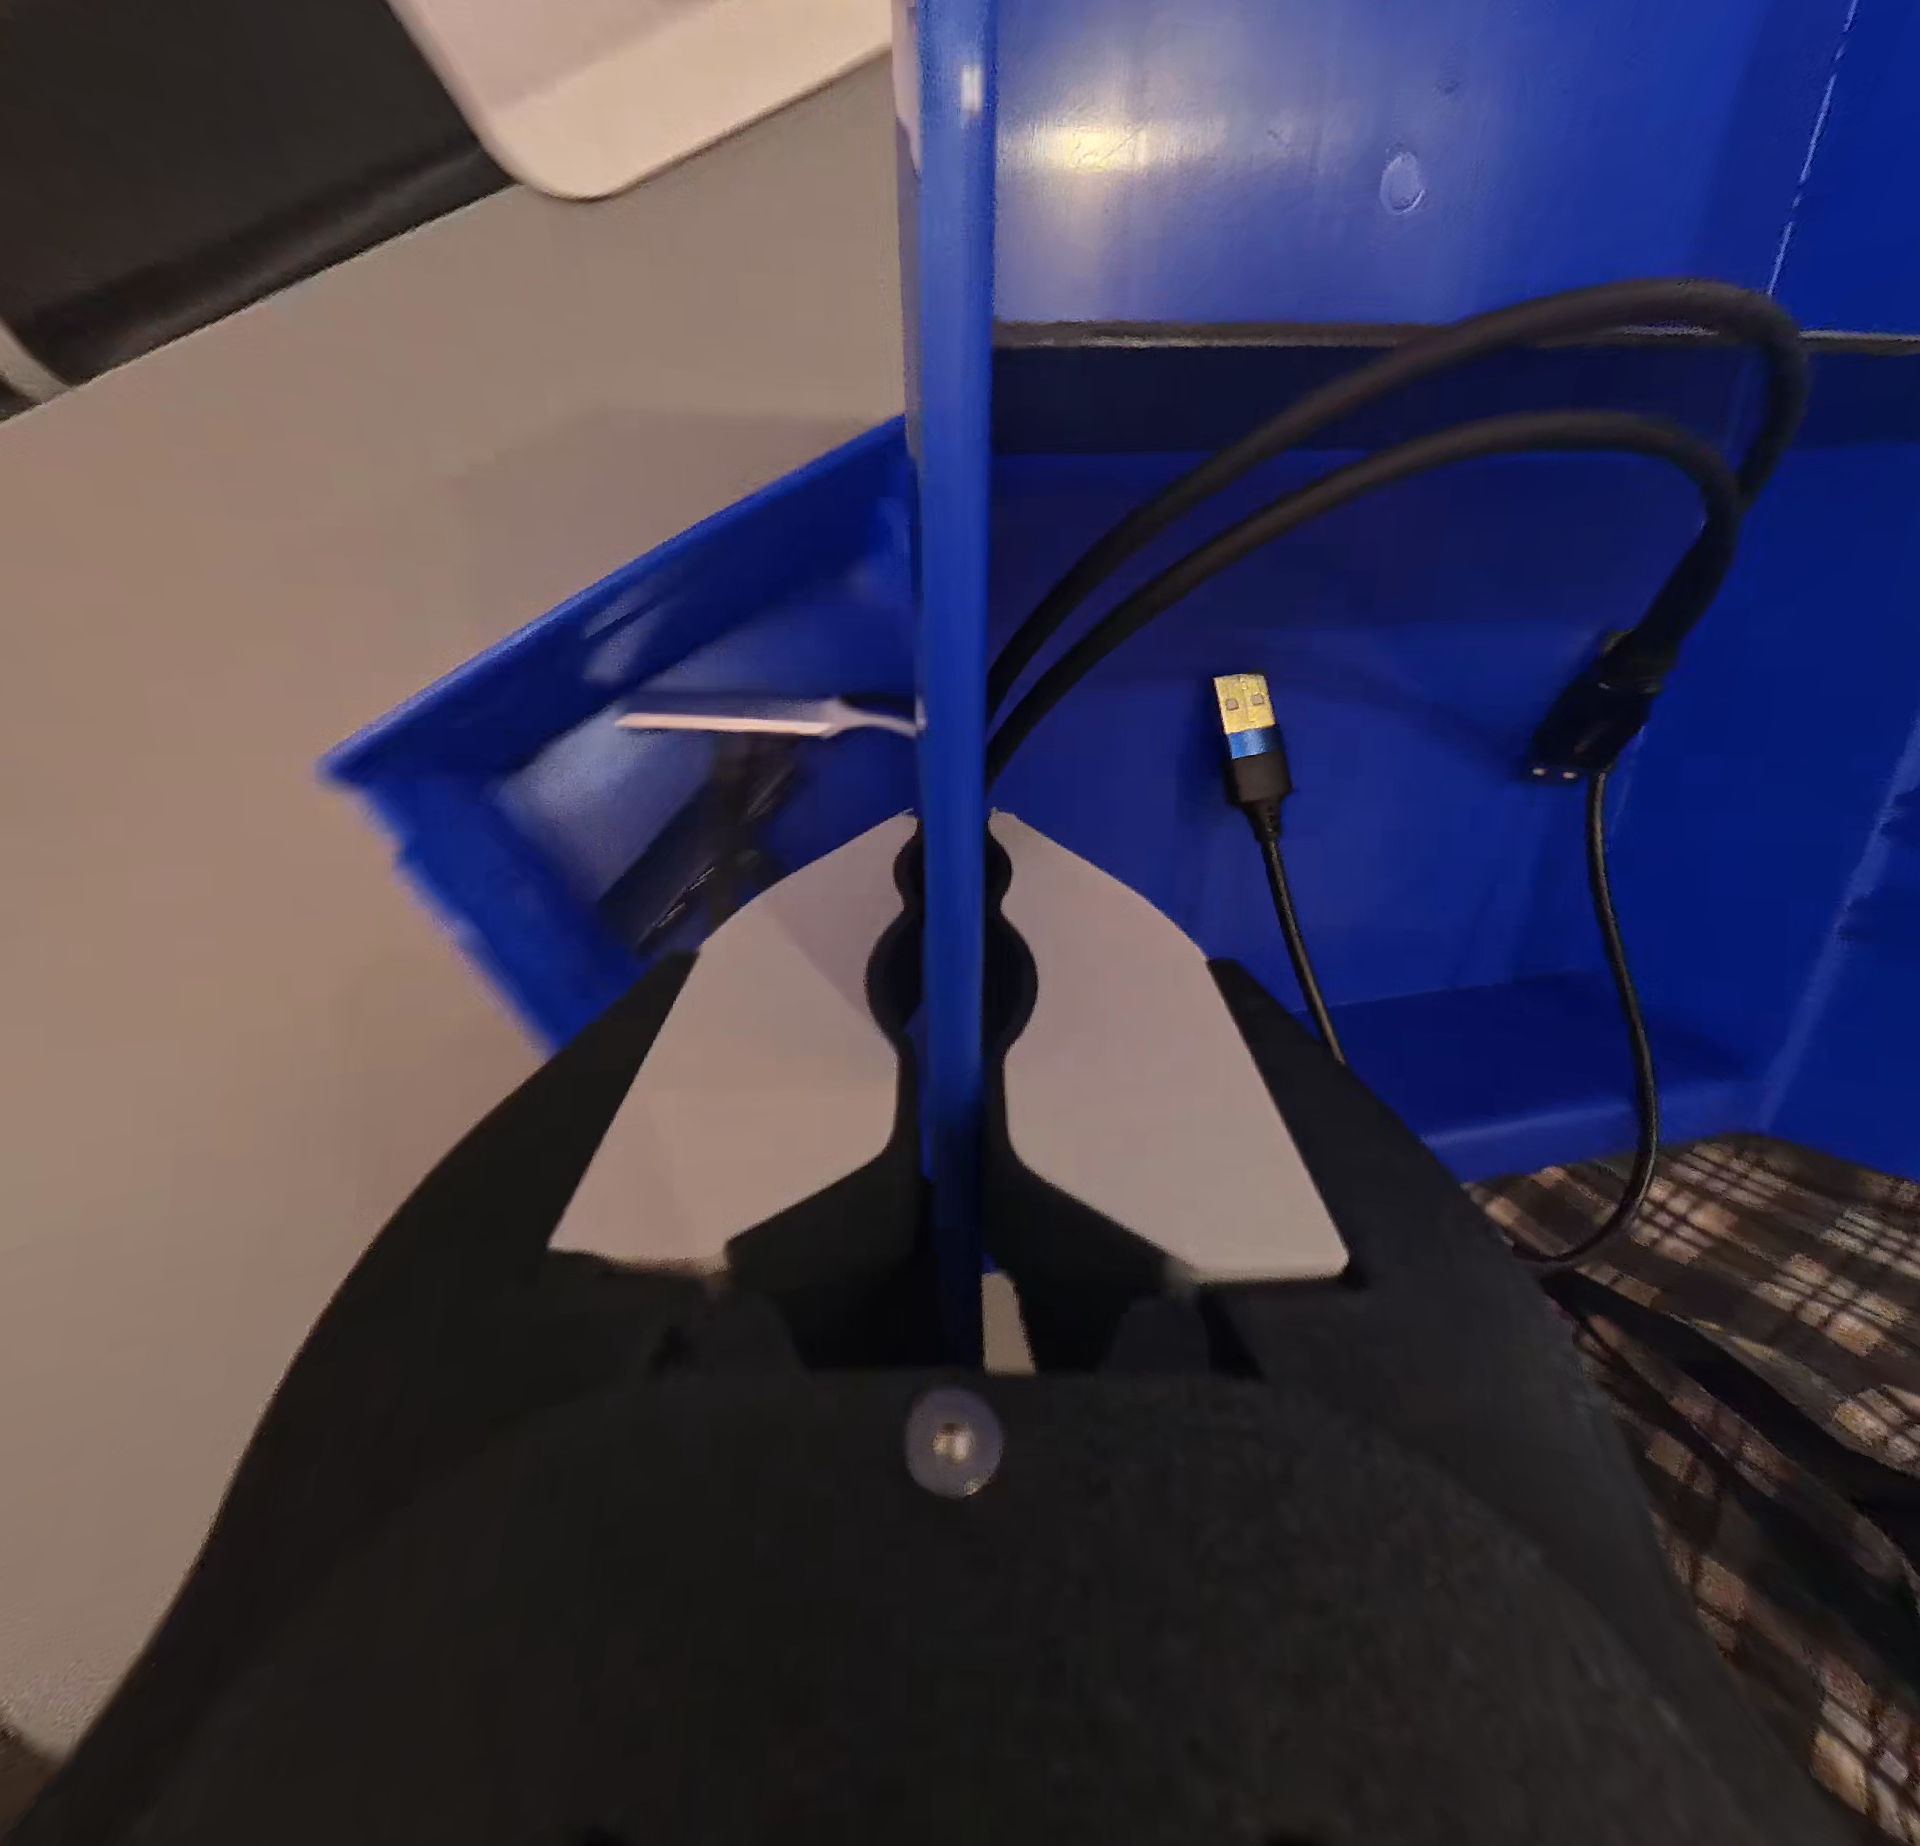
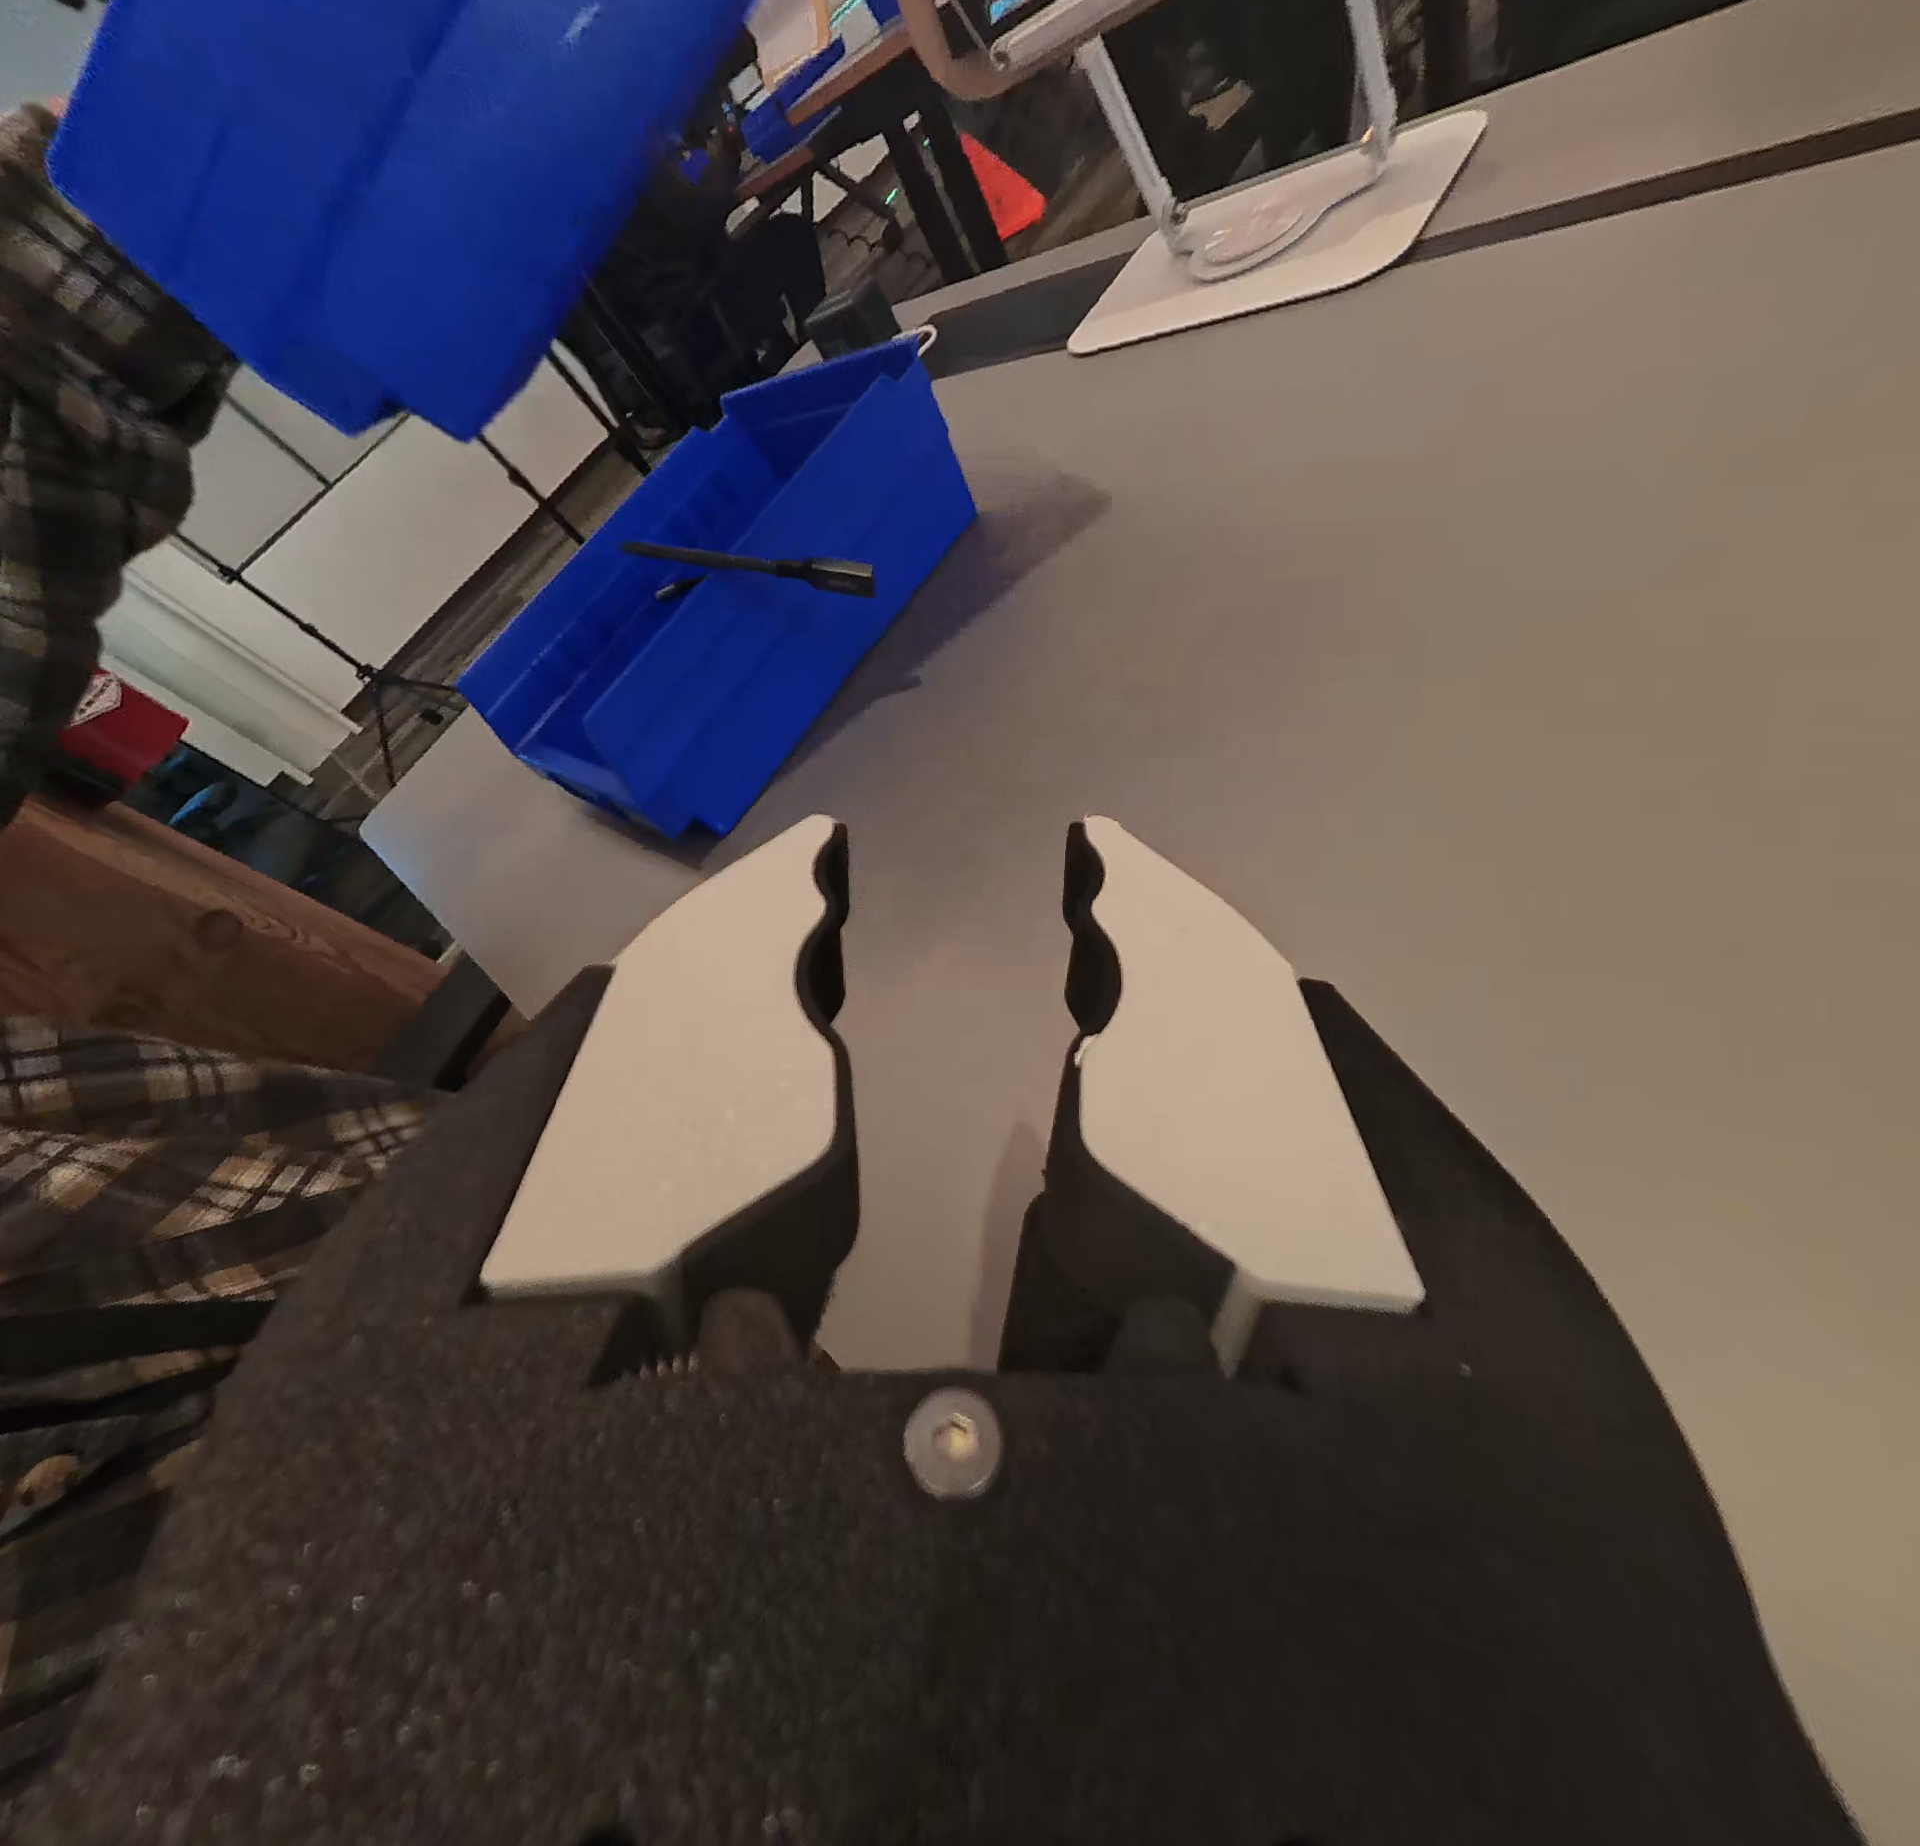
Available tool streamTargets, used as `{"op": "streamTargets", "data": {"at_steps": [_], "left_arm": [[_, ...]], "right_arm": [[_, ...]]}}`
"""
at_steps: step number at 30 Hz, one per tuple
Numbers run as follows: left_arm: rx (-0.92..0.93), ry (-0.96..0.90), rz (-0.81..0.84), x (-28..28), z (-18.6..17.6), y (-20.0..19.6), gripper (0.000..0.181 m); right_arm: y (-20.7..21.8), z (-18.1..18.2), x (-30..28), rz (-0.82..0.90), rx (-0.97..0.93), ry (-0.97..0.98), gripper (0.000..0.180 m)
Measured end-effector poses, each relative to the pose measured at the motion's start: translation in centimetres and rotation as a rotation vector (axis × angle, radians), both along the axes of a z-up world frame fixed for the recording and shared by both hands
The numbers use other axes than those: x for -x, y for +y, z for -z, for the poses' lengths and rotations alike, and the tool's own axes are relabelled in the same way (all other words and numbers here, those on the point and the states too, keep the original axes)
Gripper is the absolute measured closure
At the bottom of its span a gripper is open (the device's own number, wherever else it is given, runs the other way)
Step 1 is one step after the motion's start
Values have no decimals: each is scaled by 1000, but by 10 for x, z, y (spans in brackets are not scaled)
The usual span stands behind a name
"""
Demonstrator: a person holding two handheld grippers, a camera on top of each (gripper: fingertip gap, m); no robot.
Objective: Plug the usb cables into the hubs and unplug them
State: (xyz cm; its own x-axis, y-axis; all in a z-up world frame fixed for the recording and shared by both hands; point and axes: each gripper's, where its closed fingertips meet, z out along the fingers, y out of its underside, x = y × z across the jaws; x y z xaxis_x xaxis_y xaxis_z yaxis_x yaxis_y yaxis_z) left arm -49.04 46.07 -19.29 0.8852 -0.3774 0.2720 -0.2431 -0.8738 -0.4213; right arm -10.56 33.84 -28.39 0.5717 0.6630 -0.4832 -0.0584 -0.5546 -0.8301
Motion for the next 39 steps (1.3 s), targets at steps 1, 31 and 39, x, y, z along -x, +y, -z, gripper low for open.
{"op": "streamTargets", "data": {"at_steps": [1,31,39], "left_arm": [[13,3,43,-25,7,5,174],[303,211,349,-248,185,4,169],[171,138,341,-251,162,13,138]], "right_arm": [[0,-3,-5,13,-6,-3,141],[6,4,-57,119,22,-40,132],[6,2,-41,100,15,-131,120]]}}
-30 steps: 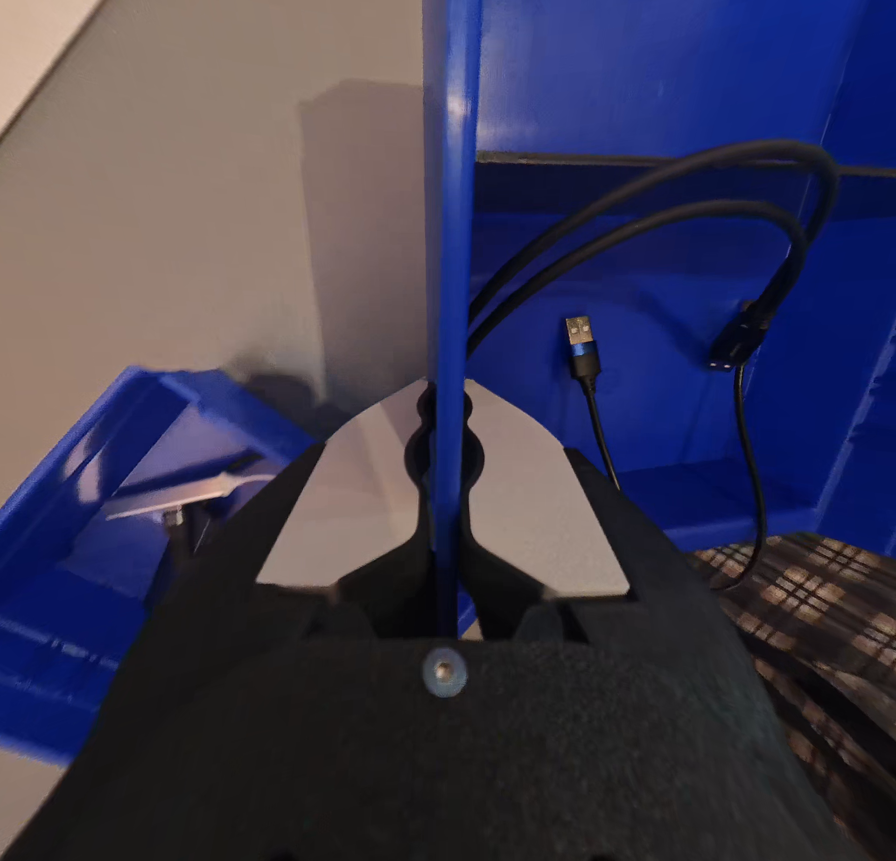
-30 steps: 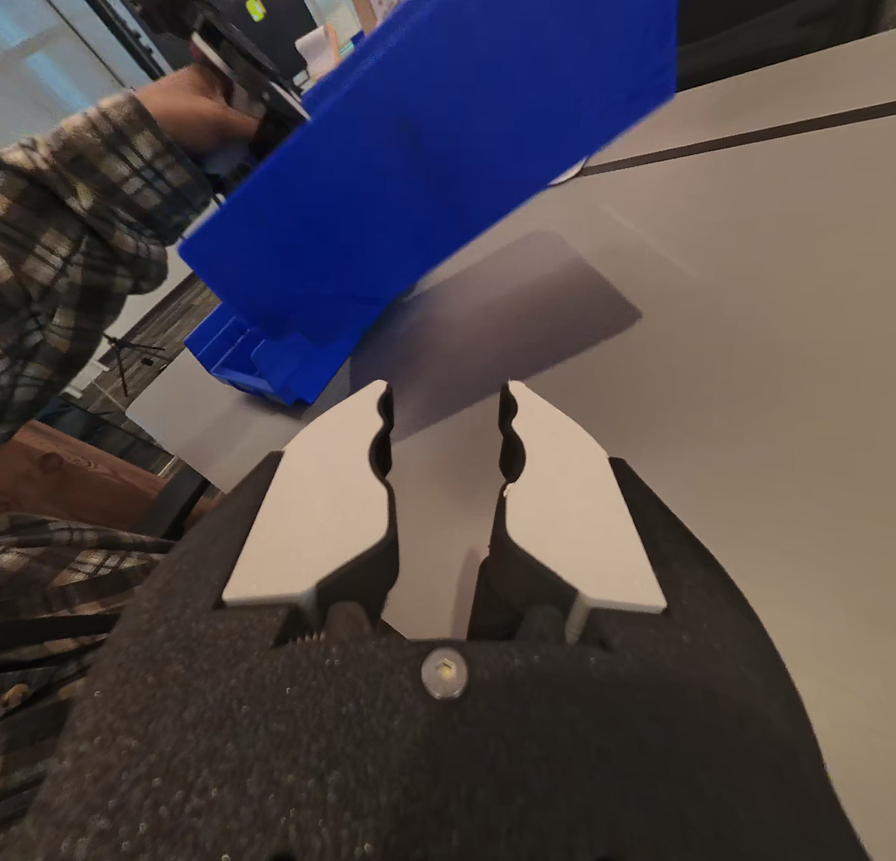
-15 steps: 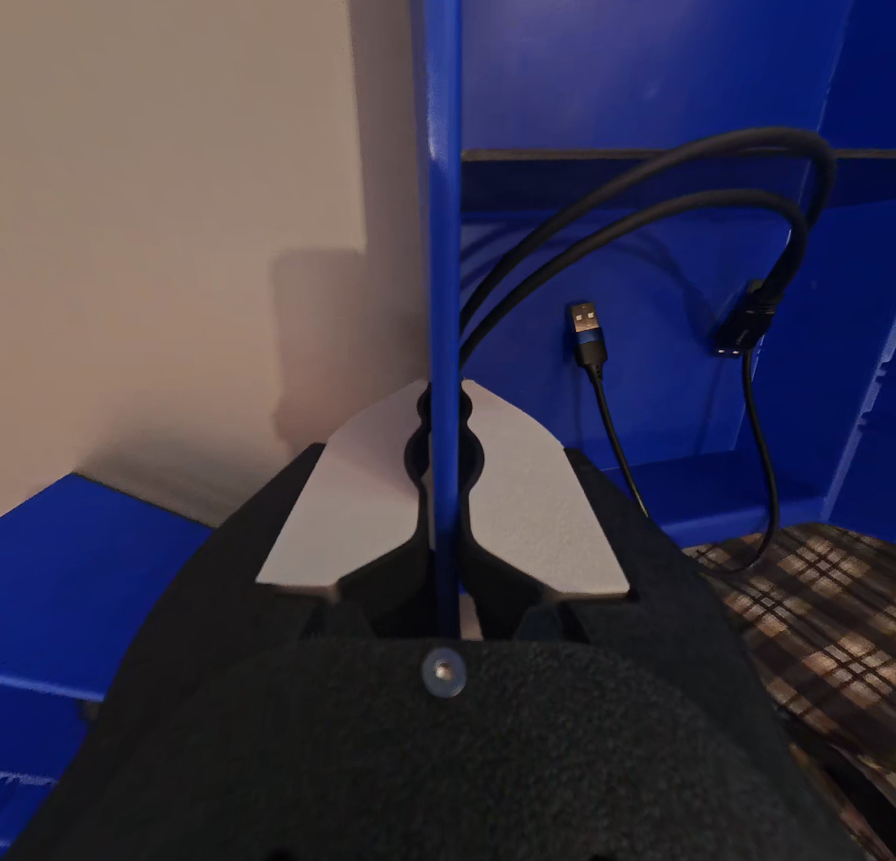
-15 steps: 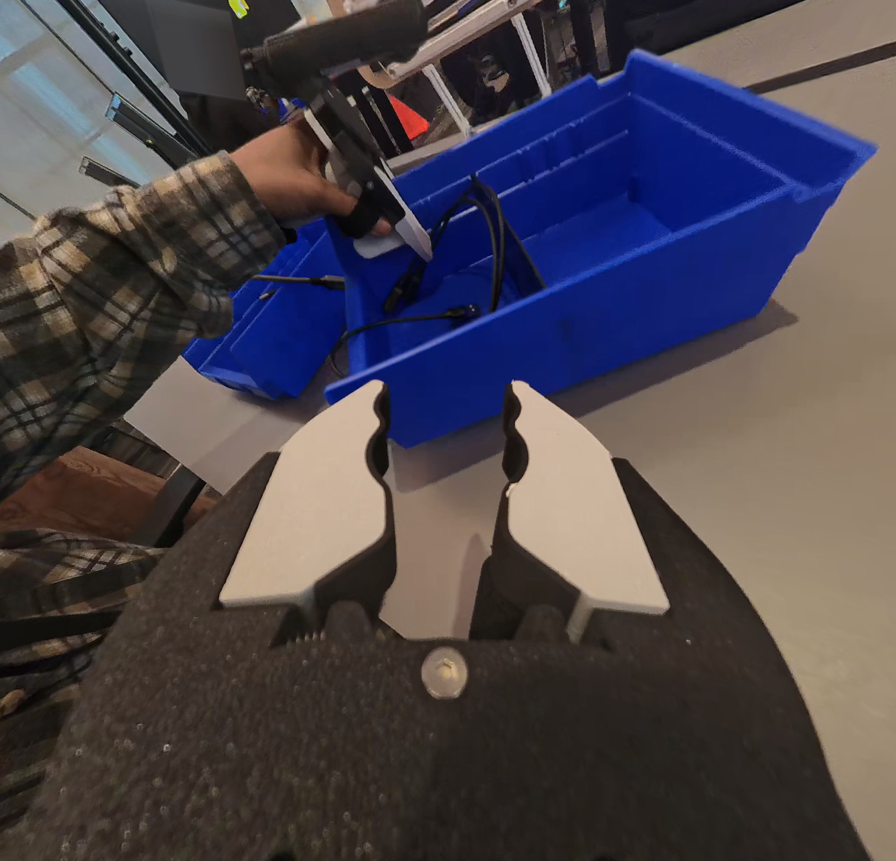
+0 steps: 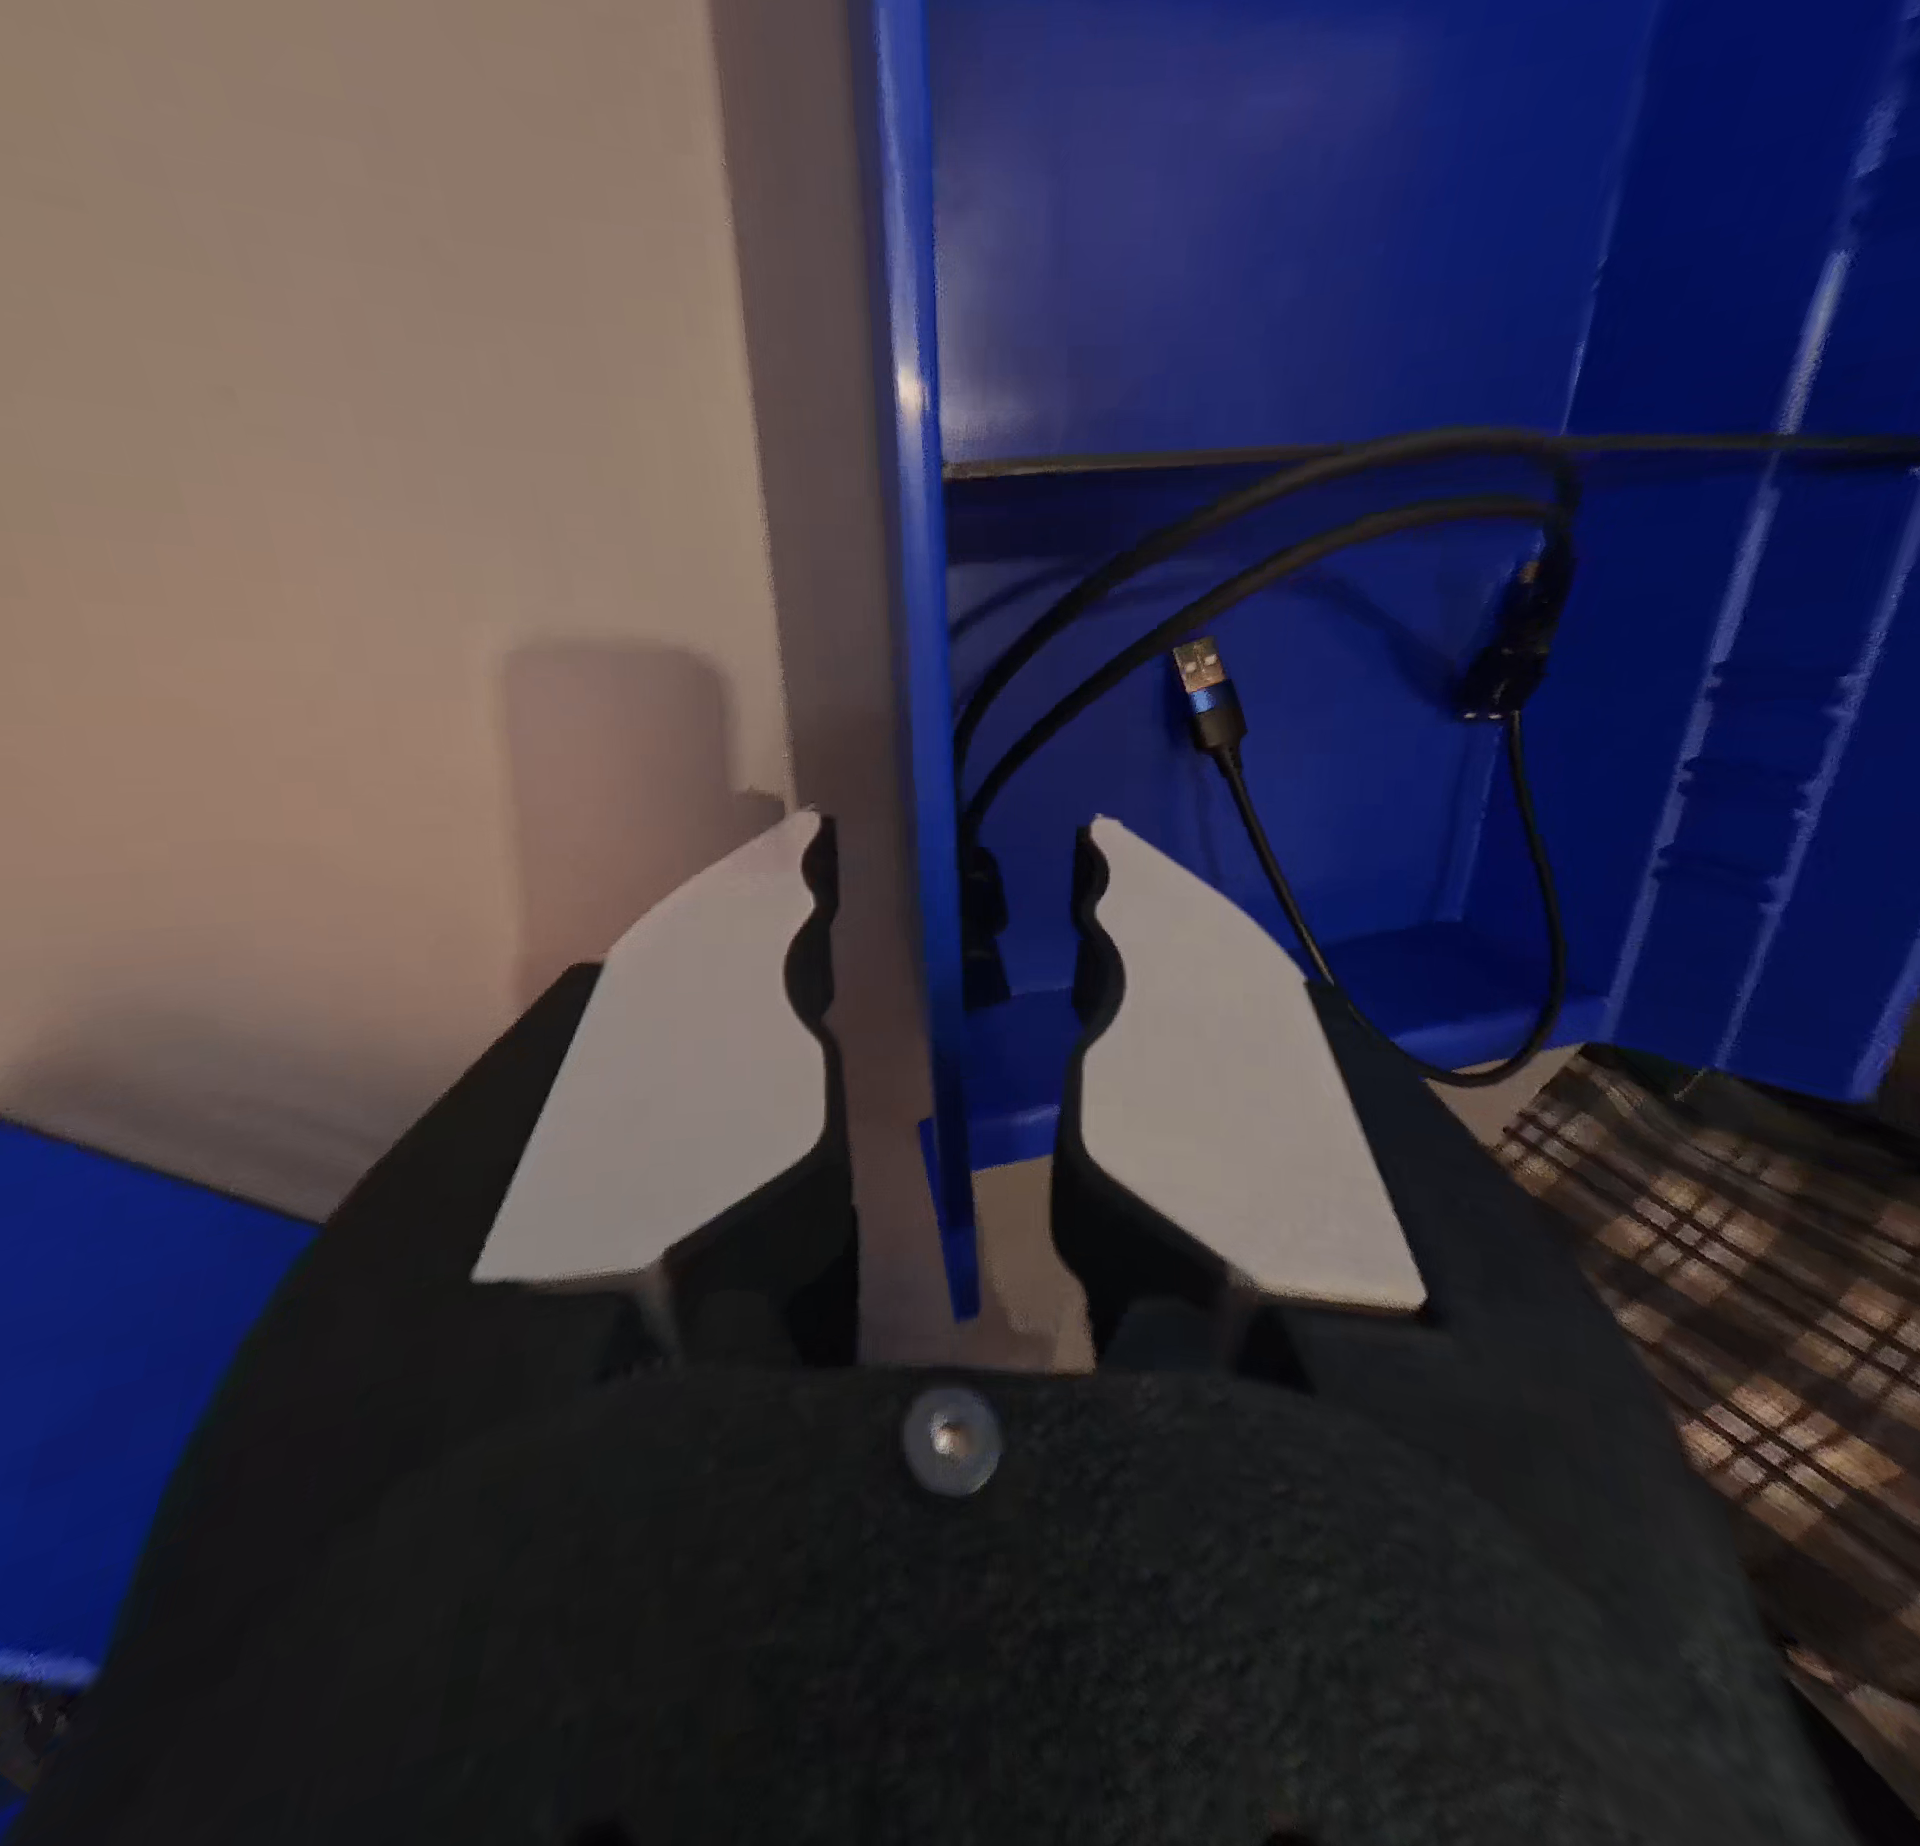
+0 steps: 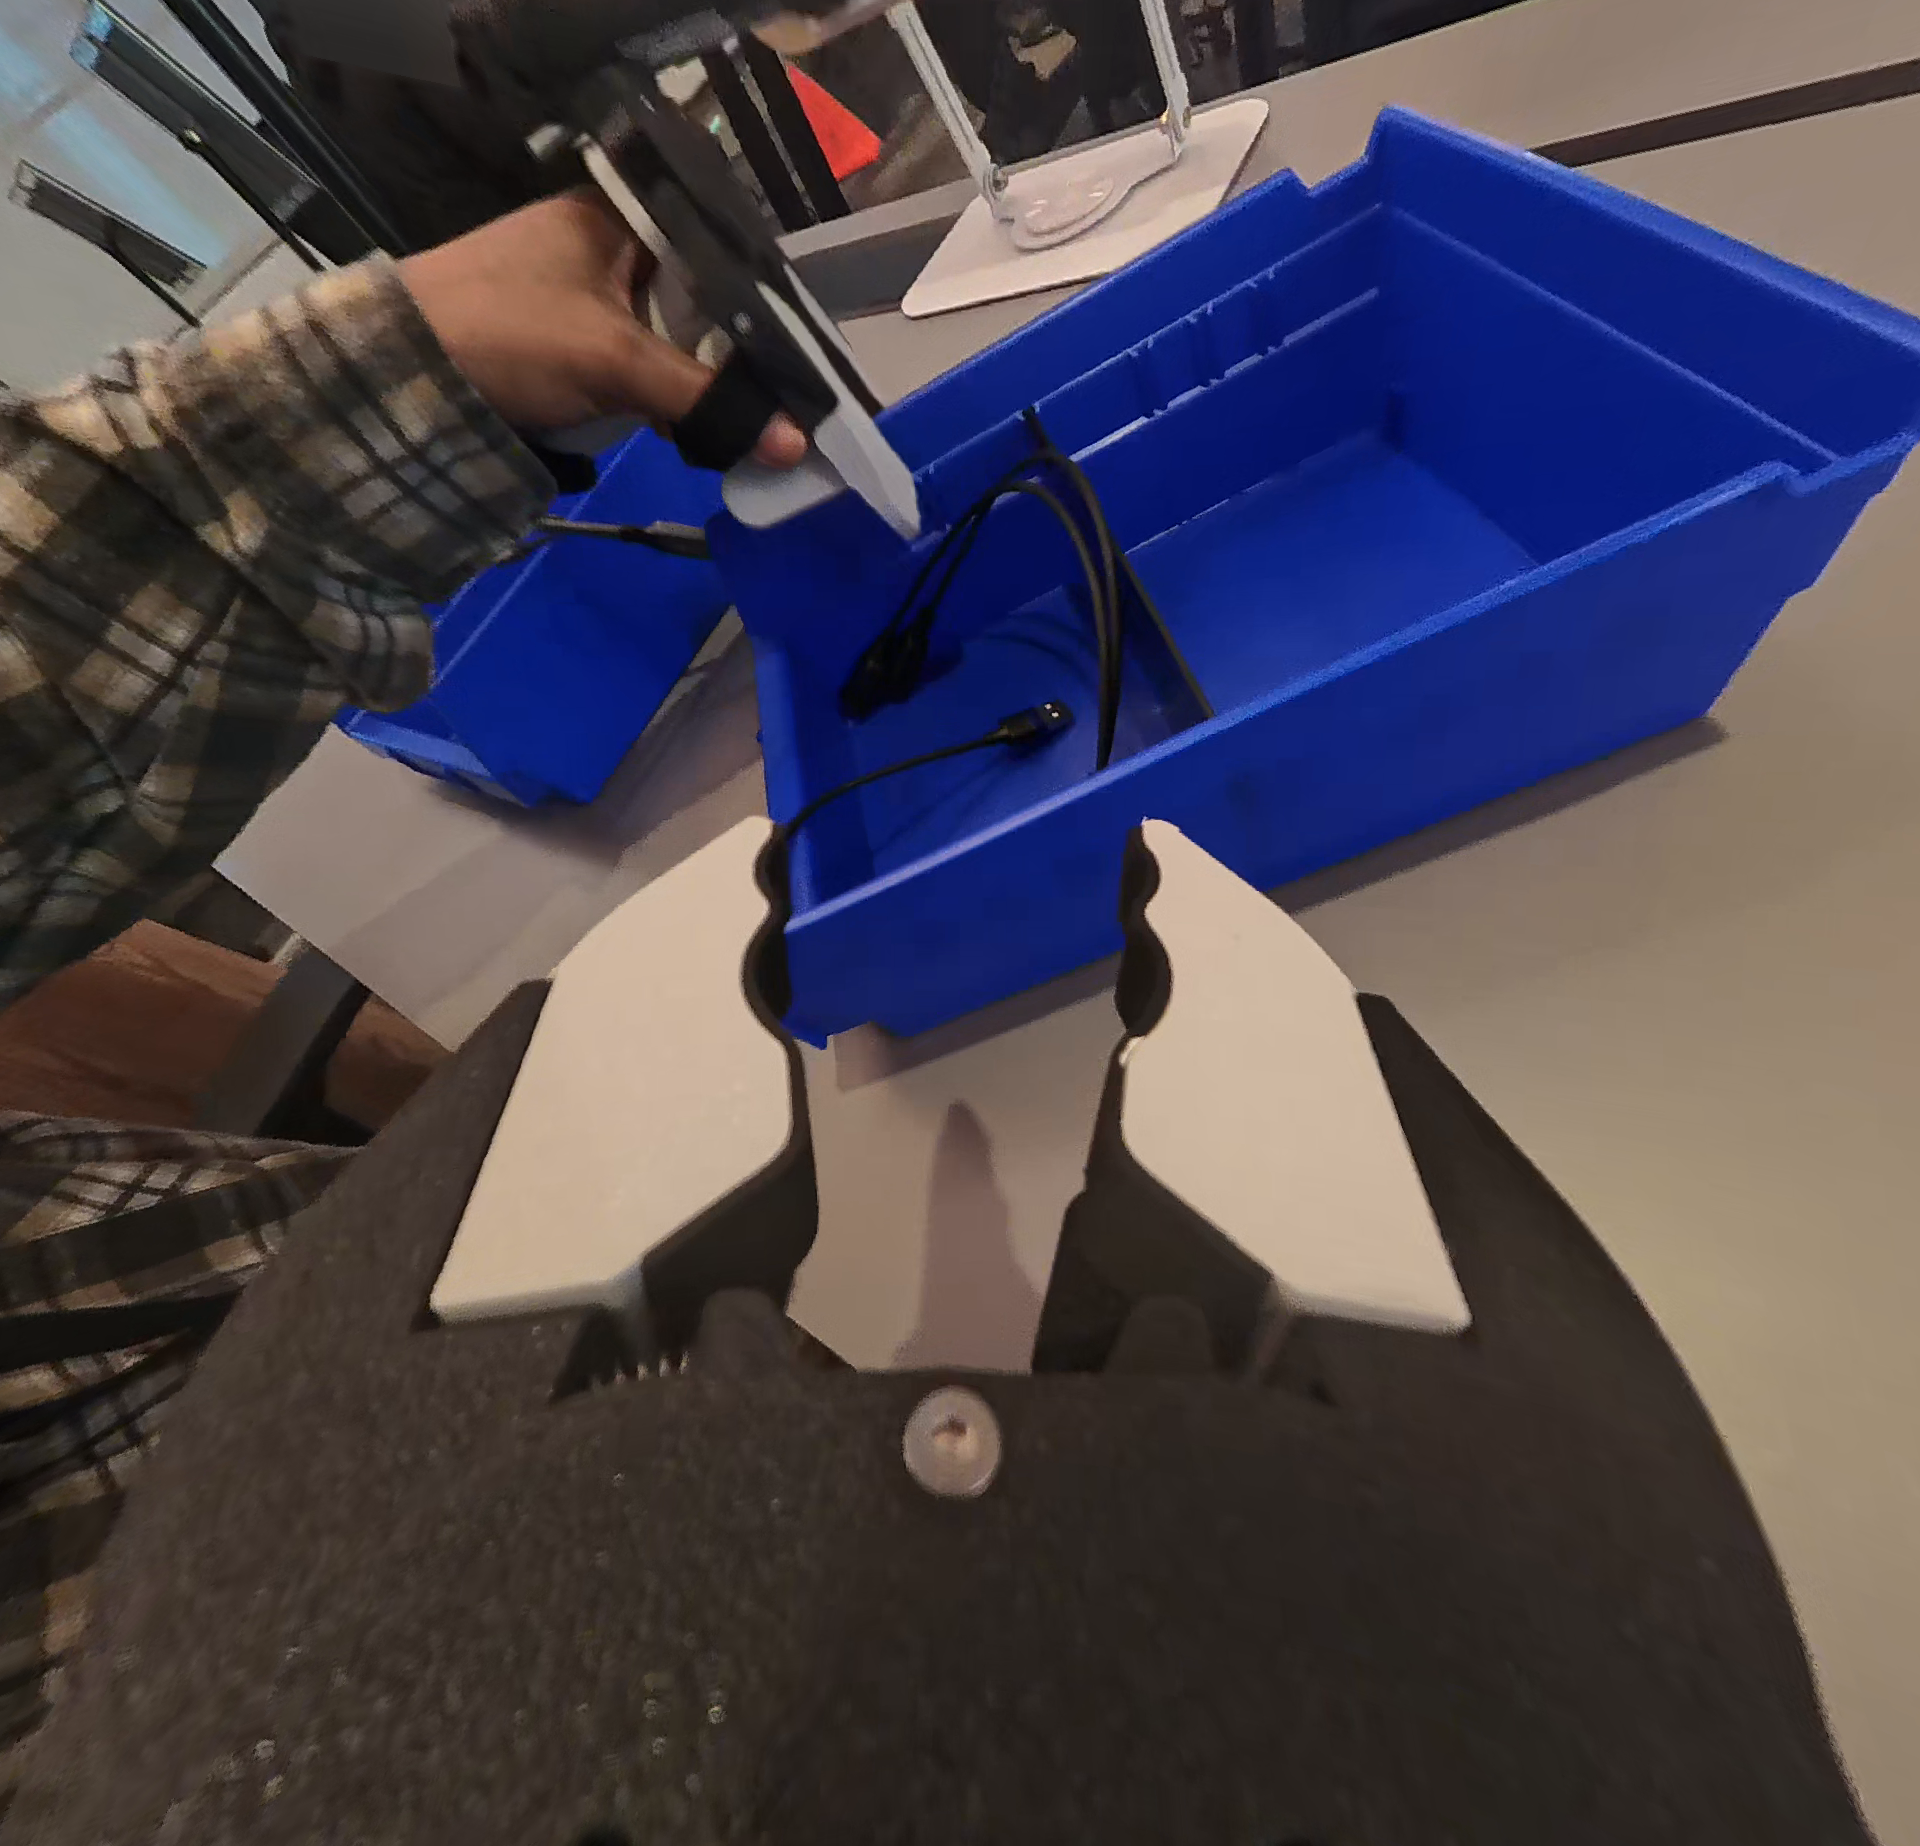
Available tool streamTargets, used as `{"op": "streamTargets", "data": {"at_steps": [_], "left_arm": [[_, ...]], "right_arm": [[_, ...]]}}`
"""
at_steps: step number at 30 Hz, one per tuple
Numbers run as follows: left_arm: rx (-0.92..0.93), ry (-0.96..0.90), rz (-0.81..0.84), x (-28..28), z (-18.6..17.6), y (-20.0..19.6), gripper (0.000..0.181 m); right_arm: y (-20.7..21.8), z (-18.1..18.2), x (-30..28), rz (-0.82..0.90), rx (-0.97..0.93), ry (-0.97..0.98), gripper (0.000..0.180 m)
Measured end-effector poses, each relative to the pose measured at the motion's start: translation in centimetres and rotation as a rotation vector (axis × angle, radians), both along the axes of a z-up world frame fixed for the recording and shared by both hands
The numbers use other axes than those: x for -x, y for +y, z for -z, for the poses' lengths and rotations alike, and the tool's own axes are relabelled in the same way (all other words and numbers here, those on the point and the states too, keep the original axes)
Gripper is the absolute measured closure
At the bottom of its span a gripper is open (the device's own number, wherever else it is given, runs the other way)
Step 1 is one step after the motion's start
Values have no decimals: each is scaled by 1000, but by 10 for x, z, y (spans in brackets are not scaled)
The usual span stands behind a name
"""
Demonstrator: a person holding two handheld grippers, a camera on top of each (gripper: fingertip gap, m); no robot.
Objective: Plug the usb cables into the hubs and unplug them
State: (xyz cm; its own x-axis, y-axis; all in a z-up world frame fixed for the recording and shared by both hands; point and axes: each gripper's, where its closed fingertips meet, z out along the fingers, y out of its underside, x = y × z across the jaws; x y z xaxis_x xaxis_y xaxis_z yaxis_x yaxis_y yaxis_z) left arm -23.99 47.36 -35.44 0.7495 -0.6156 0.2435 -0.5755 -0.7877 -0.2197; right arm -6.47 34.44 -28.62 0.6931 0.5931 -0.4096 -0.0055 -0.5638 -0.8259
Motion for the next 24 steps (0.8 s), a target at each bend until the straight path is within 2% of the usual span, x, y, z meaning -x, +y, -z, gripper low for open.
{"op": "streamTargets", "data": {"at_steps": [3,7,10,13,17,24], "left_arm": [[-79,-138,22,-4,-37,-4,126],[-261,-386,85,10,-113,-32,110],[-429,-571,75,54,-170,-62,103],[-576,-722,3,125,-204,-90,101],[-741,-862,-183,238,-205,-108,99],[-1015,-934,-583,417,-154,-86,98]], "right_arm": [[3,-1,3,16,5,-46,110],[8,7,10,35,56,-133,93],[13,17,18,41,108,-186,86],[20,26,24,61,148,-231,80],[26,41,34,72,237,-280,67],[38,61,47,101,383,-315,66]]}}
